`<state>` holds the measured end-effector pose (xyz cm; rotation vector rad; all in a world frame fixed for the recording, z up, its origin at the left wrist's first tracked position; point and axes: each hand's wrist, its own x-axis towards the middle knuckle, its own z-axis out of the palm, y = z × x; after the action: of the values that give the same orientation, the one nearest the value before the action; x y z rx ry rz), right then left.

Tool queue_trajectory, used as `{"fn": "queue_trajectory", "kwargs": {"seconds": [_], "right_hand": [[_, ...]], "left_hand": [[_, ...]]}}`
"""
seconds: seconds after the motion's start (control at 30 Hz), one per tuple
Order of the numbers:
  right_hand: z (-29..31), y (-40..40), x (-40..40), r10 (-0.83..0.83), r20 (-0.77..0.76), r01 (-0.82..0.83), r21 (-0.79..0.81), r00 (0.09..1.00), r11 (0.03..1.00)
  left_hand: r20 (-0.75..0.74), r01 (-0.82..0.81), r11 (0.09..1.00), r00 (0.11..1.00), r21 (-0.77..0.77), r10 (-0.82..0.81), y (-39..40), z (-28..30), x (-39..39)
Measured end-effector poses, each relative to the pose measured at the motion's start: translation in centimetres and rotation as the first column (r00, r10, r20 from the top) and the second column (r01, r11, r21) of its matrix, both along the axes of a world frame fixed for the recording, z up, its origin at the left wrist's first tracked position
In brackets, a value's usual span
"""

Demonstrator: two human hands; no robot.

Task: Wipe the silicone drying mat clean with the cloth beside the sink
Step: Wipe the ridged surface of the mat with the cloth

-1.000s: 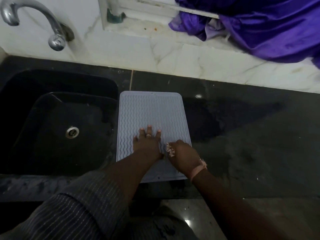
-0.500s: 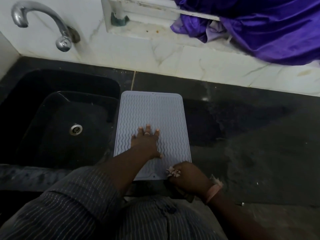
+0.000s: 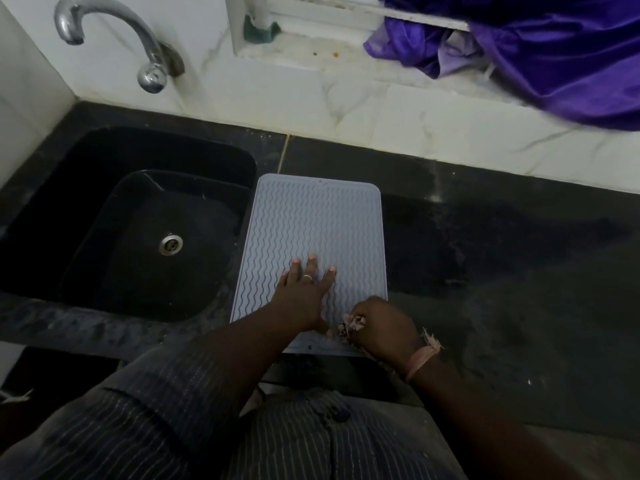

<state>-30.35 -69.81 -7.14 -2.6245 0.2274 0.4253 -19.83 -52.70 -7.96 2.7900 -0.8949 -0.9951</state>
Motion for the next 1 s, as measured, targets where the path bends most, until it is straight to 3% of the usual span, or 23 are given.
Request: {"fn": "queue_trajectory", "kwargs": {"seconds": [0.13,0.4,0.63,0.77,1.0], "right_hand": [[-0.2,-0.2,0.8,-0.051,-0.008,0.051,0.028,0.999,0.998],[0.5,-1.4,7.1,-0.176,0.144,0.169,0.058,0.974,0.984],[-0.7,-0.7,4.6,0.037,0.192,-0.004,-0.168,0.981,0.986],[-1.1,0.4,3.0,0.056,0.183,0.002,-0.303,0.982,0.953],[-0.2,0.2,3.5,0.095,0.126,-0.065,-0.226,0.987,0.972]], "left_hand": [[0.001,0.012,1.0,1.0,0.012,-0.012,0.1,0.1,0.0],[-0.002,0.006,0.999,1.0,0.053,-0.006,-0.3,0.9,0.0],[0.013,0.011,0.998,1.0,0.068,-0.012,-0.5,0.7,0.1],[0.024,0.015,0.998,1.0,0.066,-0.017,-0.5,0.4,0.2],[0.034,0.009,0.996,0.999,0.091,-0.013,-0.7,0.7,0.1]]}}
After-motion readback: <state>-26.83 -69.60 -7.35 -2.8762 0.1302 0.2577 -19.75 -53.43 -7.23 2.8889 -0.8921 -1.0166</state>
